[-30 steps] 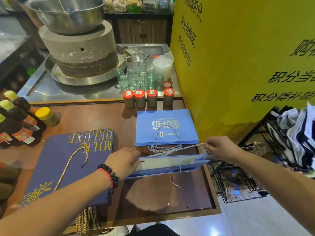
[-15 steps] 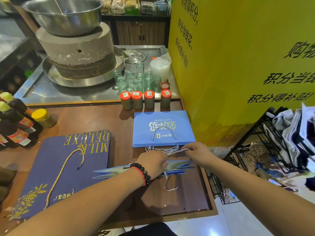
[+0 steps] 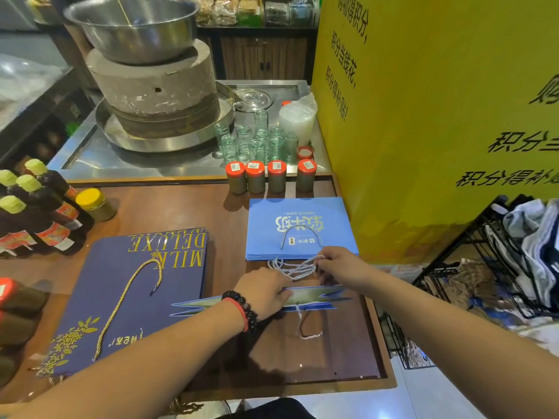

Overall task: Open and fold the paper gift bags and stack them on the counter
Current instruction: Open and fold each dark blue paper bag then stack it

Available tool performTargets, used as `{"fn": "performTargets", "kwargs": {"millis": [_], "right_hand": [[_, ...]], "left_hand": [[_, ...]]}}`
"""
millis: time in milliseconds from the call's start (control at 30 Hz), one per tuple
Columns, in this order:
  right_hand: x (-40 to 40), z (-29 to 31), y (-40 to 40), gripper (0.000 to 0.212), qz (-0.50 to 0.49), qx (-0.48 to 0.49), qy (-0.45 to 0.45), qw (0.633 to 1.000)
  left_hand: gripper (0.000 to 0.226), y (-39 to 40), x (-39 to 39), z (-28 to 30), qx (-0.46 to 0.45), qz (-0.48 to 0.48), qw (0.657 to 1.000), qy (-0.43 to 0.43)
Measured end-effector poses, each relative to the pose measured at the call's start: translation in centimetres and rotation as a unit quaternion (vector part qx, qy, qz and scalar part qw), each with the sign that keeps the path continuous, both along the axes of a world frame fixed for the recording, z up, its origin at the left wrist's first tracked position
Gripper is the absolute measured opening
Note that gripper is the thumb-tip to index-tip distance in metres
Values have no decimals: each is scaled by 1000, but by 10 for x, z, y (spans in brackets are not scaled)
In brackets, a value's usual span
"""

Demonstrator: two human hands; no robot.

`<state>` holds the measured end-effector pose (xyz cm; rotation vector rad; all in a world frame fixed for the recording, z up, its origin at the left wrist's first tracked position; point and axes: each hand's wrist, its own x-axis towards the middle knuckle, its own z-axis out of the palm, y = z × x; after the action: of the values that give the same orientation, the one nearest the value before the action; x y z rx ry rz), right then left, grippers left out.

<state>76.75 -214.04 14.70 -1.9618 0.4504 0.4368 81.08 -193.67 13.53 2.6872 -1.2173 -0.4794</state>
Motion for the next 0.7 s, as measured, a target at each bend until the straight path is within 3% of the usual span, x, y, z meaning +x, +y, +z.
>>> {"fn": "performTargets", "kwargs": {"millis": [200, 333, 500, 700], "right_hand": [[6, -2, 16, 18, 42, -53, -32, 997], [8, 3, 20, 34, 66, -41, -17, 997], [8, 2, 21, 13, 97, -42, -28, 994], [11, 4, 23, 22, 149, -79, -11, 986]], "left_hand": [[28, 6, 2, -2, -1, 7, 1000, 6], [25, 4, 0, -3, -5, 7, 1000, 6], [24, 4, 1, -2, -10, 6, 1000, 1], [26, 2, 4, -6, -20, 15, 1000, 3]]}}
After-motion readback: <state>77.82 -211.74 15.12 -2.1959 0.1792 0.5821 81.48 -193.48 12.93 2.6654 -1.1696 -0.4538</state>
